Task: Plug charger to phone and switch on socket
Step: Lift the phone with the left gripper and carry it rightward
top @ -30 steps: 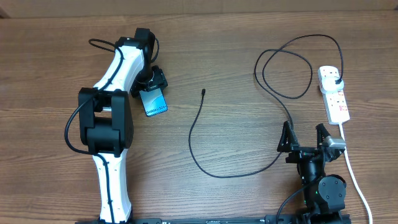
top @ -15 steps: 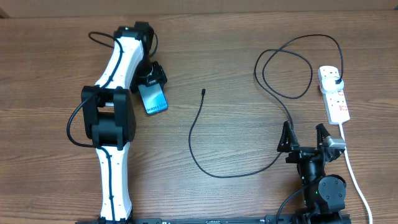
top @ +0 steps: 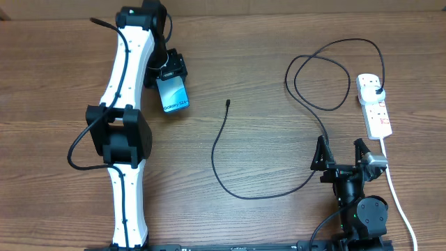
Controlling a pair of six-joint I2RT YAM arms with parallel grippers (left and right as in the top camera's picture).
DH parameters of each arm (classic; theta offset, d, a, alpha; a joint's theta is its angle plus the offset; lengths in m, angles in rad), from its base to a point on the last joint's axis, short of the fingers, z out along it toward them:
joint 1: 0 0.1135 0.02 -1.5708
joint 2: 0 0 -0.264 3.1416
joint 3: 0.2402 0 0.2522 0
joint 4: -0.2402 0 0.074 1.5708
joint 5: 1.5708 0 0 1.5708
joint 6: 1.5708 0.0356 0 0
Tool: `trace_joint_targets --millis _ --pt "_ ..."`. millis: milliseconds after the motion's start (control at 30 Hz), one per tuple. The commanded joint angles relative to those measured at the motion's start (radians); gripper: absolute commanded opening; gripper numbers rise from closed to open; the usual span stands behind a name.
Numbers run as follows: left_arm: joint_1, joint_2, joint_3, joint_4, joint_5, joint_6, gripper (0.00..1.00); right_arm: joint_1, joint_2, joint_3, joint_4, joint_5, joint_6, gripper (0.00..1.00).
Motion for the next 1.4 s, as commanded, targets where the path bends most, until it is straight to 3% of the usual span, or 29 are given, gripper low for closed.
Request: trace_joint_targets --millis 0,567,833,1033,1367 --pt "0.004 -0.009 0.081 -0.027 0.145 0.084 0.72 -0.005 -0.012 -0.01 0.005 0.009 -0.003 1.0" --pt "-0.005 -0.009 0.123 -0.131 0.56 0.089 0.71 -0.005 -0.012 -0.01 0.005 0.009 -0.003 1.0" --pt "-0.016 -0.009 0.123 -0.131 0.644 0.088 0.72 -0.005 -0.012 -0.01 0.005 0.009 -0.003 1.0" --pt "-0.016 -0.009 0.123 -0.131 0.665 0.085 0.61 -0.005 -0.012 -0.01 0.005 0.009 -0.003 1.0" --pt "-0.016 -0.009 0.123 -0.131 0.906 0.081 0.59 -0.005 -0.012 -0.01 0.005 0.009 -0.003 1.0"
